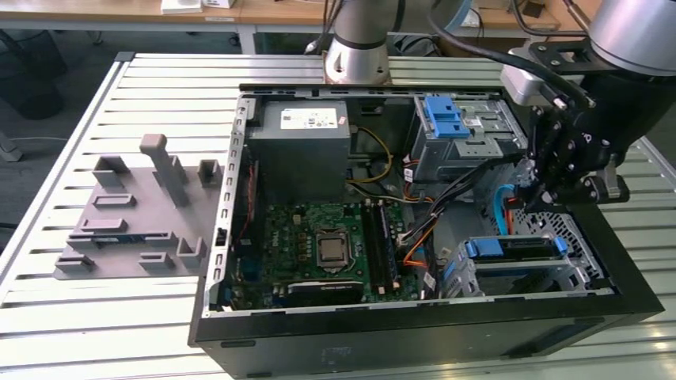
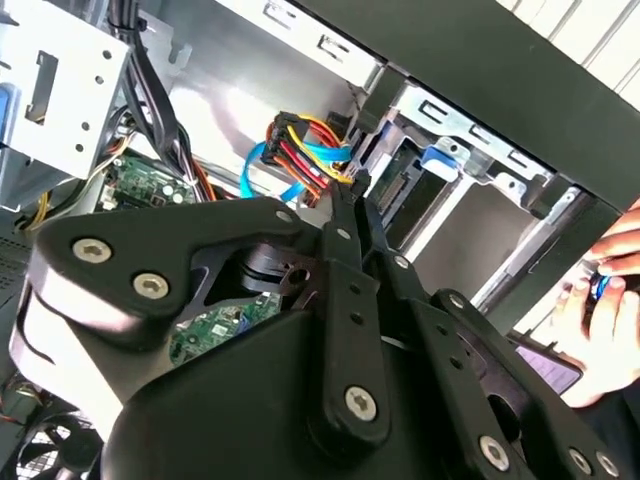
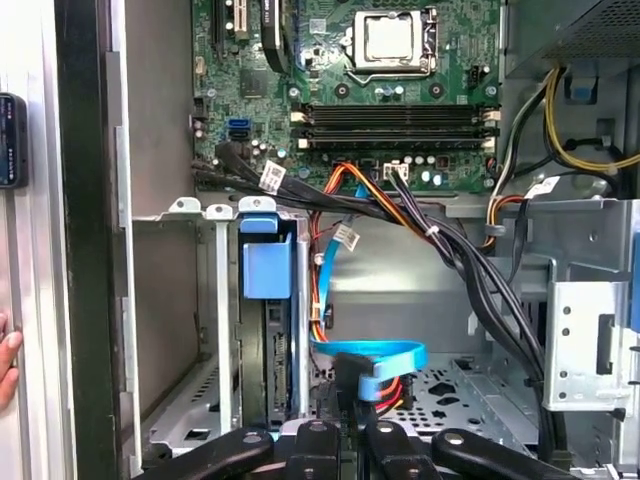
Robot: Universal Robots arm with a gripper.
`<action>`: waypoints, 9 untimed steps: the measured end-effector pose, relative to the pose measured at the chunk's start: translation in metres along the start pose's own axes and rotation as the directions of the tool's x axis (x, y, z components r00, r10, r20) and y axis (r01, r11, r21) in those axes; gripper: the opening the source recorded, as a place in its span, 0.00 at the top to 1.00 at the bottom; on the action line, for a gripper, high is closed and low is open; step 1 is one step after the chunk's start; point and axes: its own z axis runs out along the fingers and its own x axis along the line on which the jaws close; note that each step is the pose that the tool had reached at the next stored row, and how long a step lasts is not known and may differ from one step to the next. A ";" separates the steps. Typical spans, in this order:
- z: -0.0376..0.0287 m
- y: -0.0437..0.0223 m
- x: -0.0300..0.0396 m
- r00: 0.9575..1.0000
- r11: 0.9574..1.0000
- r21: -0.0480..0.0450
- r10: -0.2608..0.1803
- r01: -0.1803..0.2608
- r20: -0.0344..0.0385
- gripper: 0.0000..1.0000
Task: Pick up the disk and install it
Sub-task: 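Insert the first disk wire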
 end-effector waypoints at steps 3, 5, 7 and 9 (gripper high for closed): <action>0.0007 -0.0004 0.0076 1.000 1.000 0.000 0.000 0.000 0.003 0.84; 0.0029 -0.0006 0.0155 1.000 1.000 -0.004 0.000 0.000 0.004 0.84; 0.0043 -0.0005 0.0171 1.000 1.000 -0.013 0.000 0.000 0.003 0.84; 0.0055 -0.0005 0.0183 1.000 1.000 -0.023 0.002 -0.002 0.004 0.84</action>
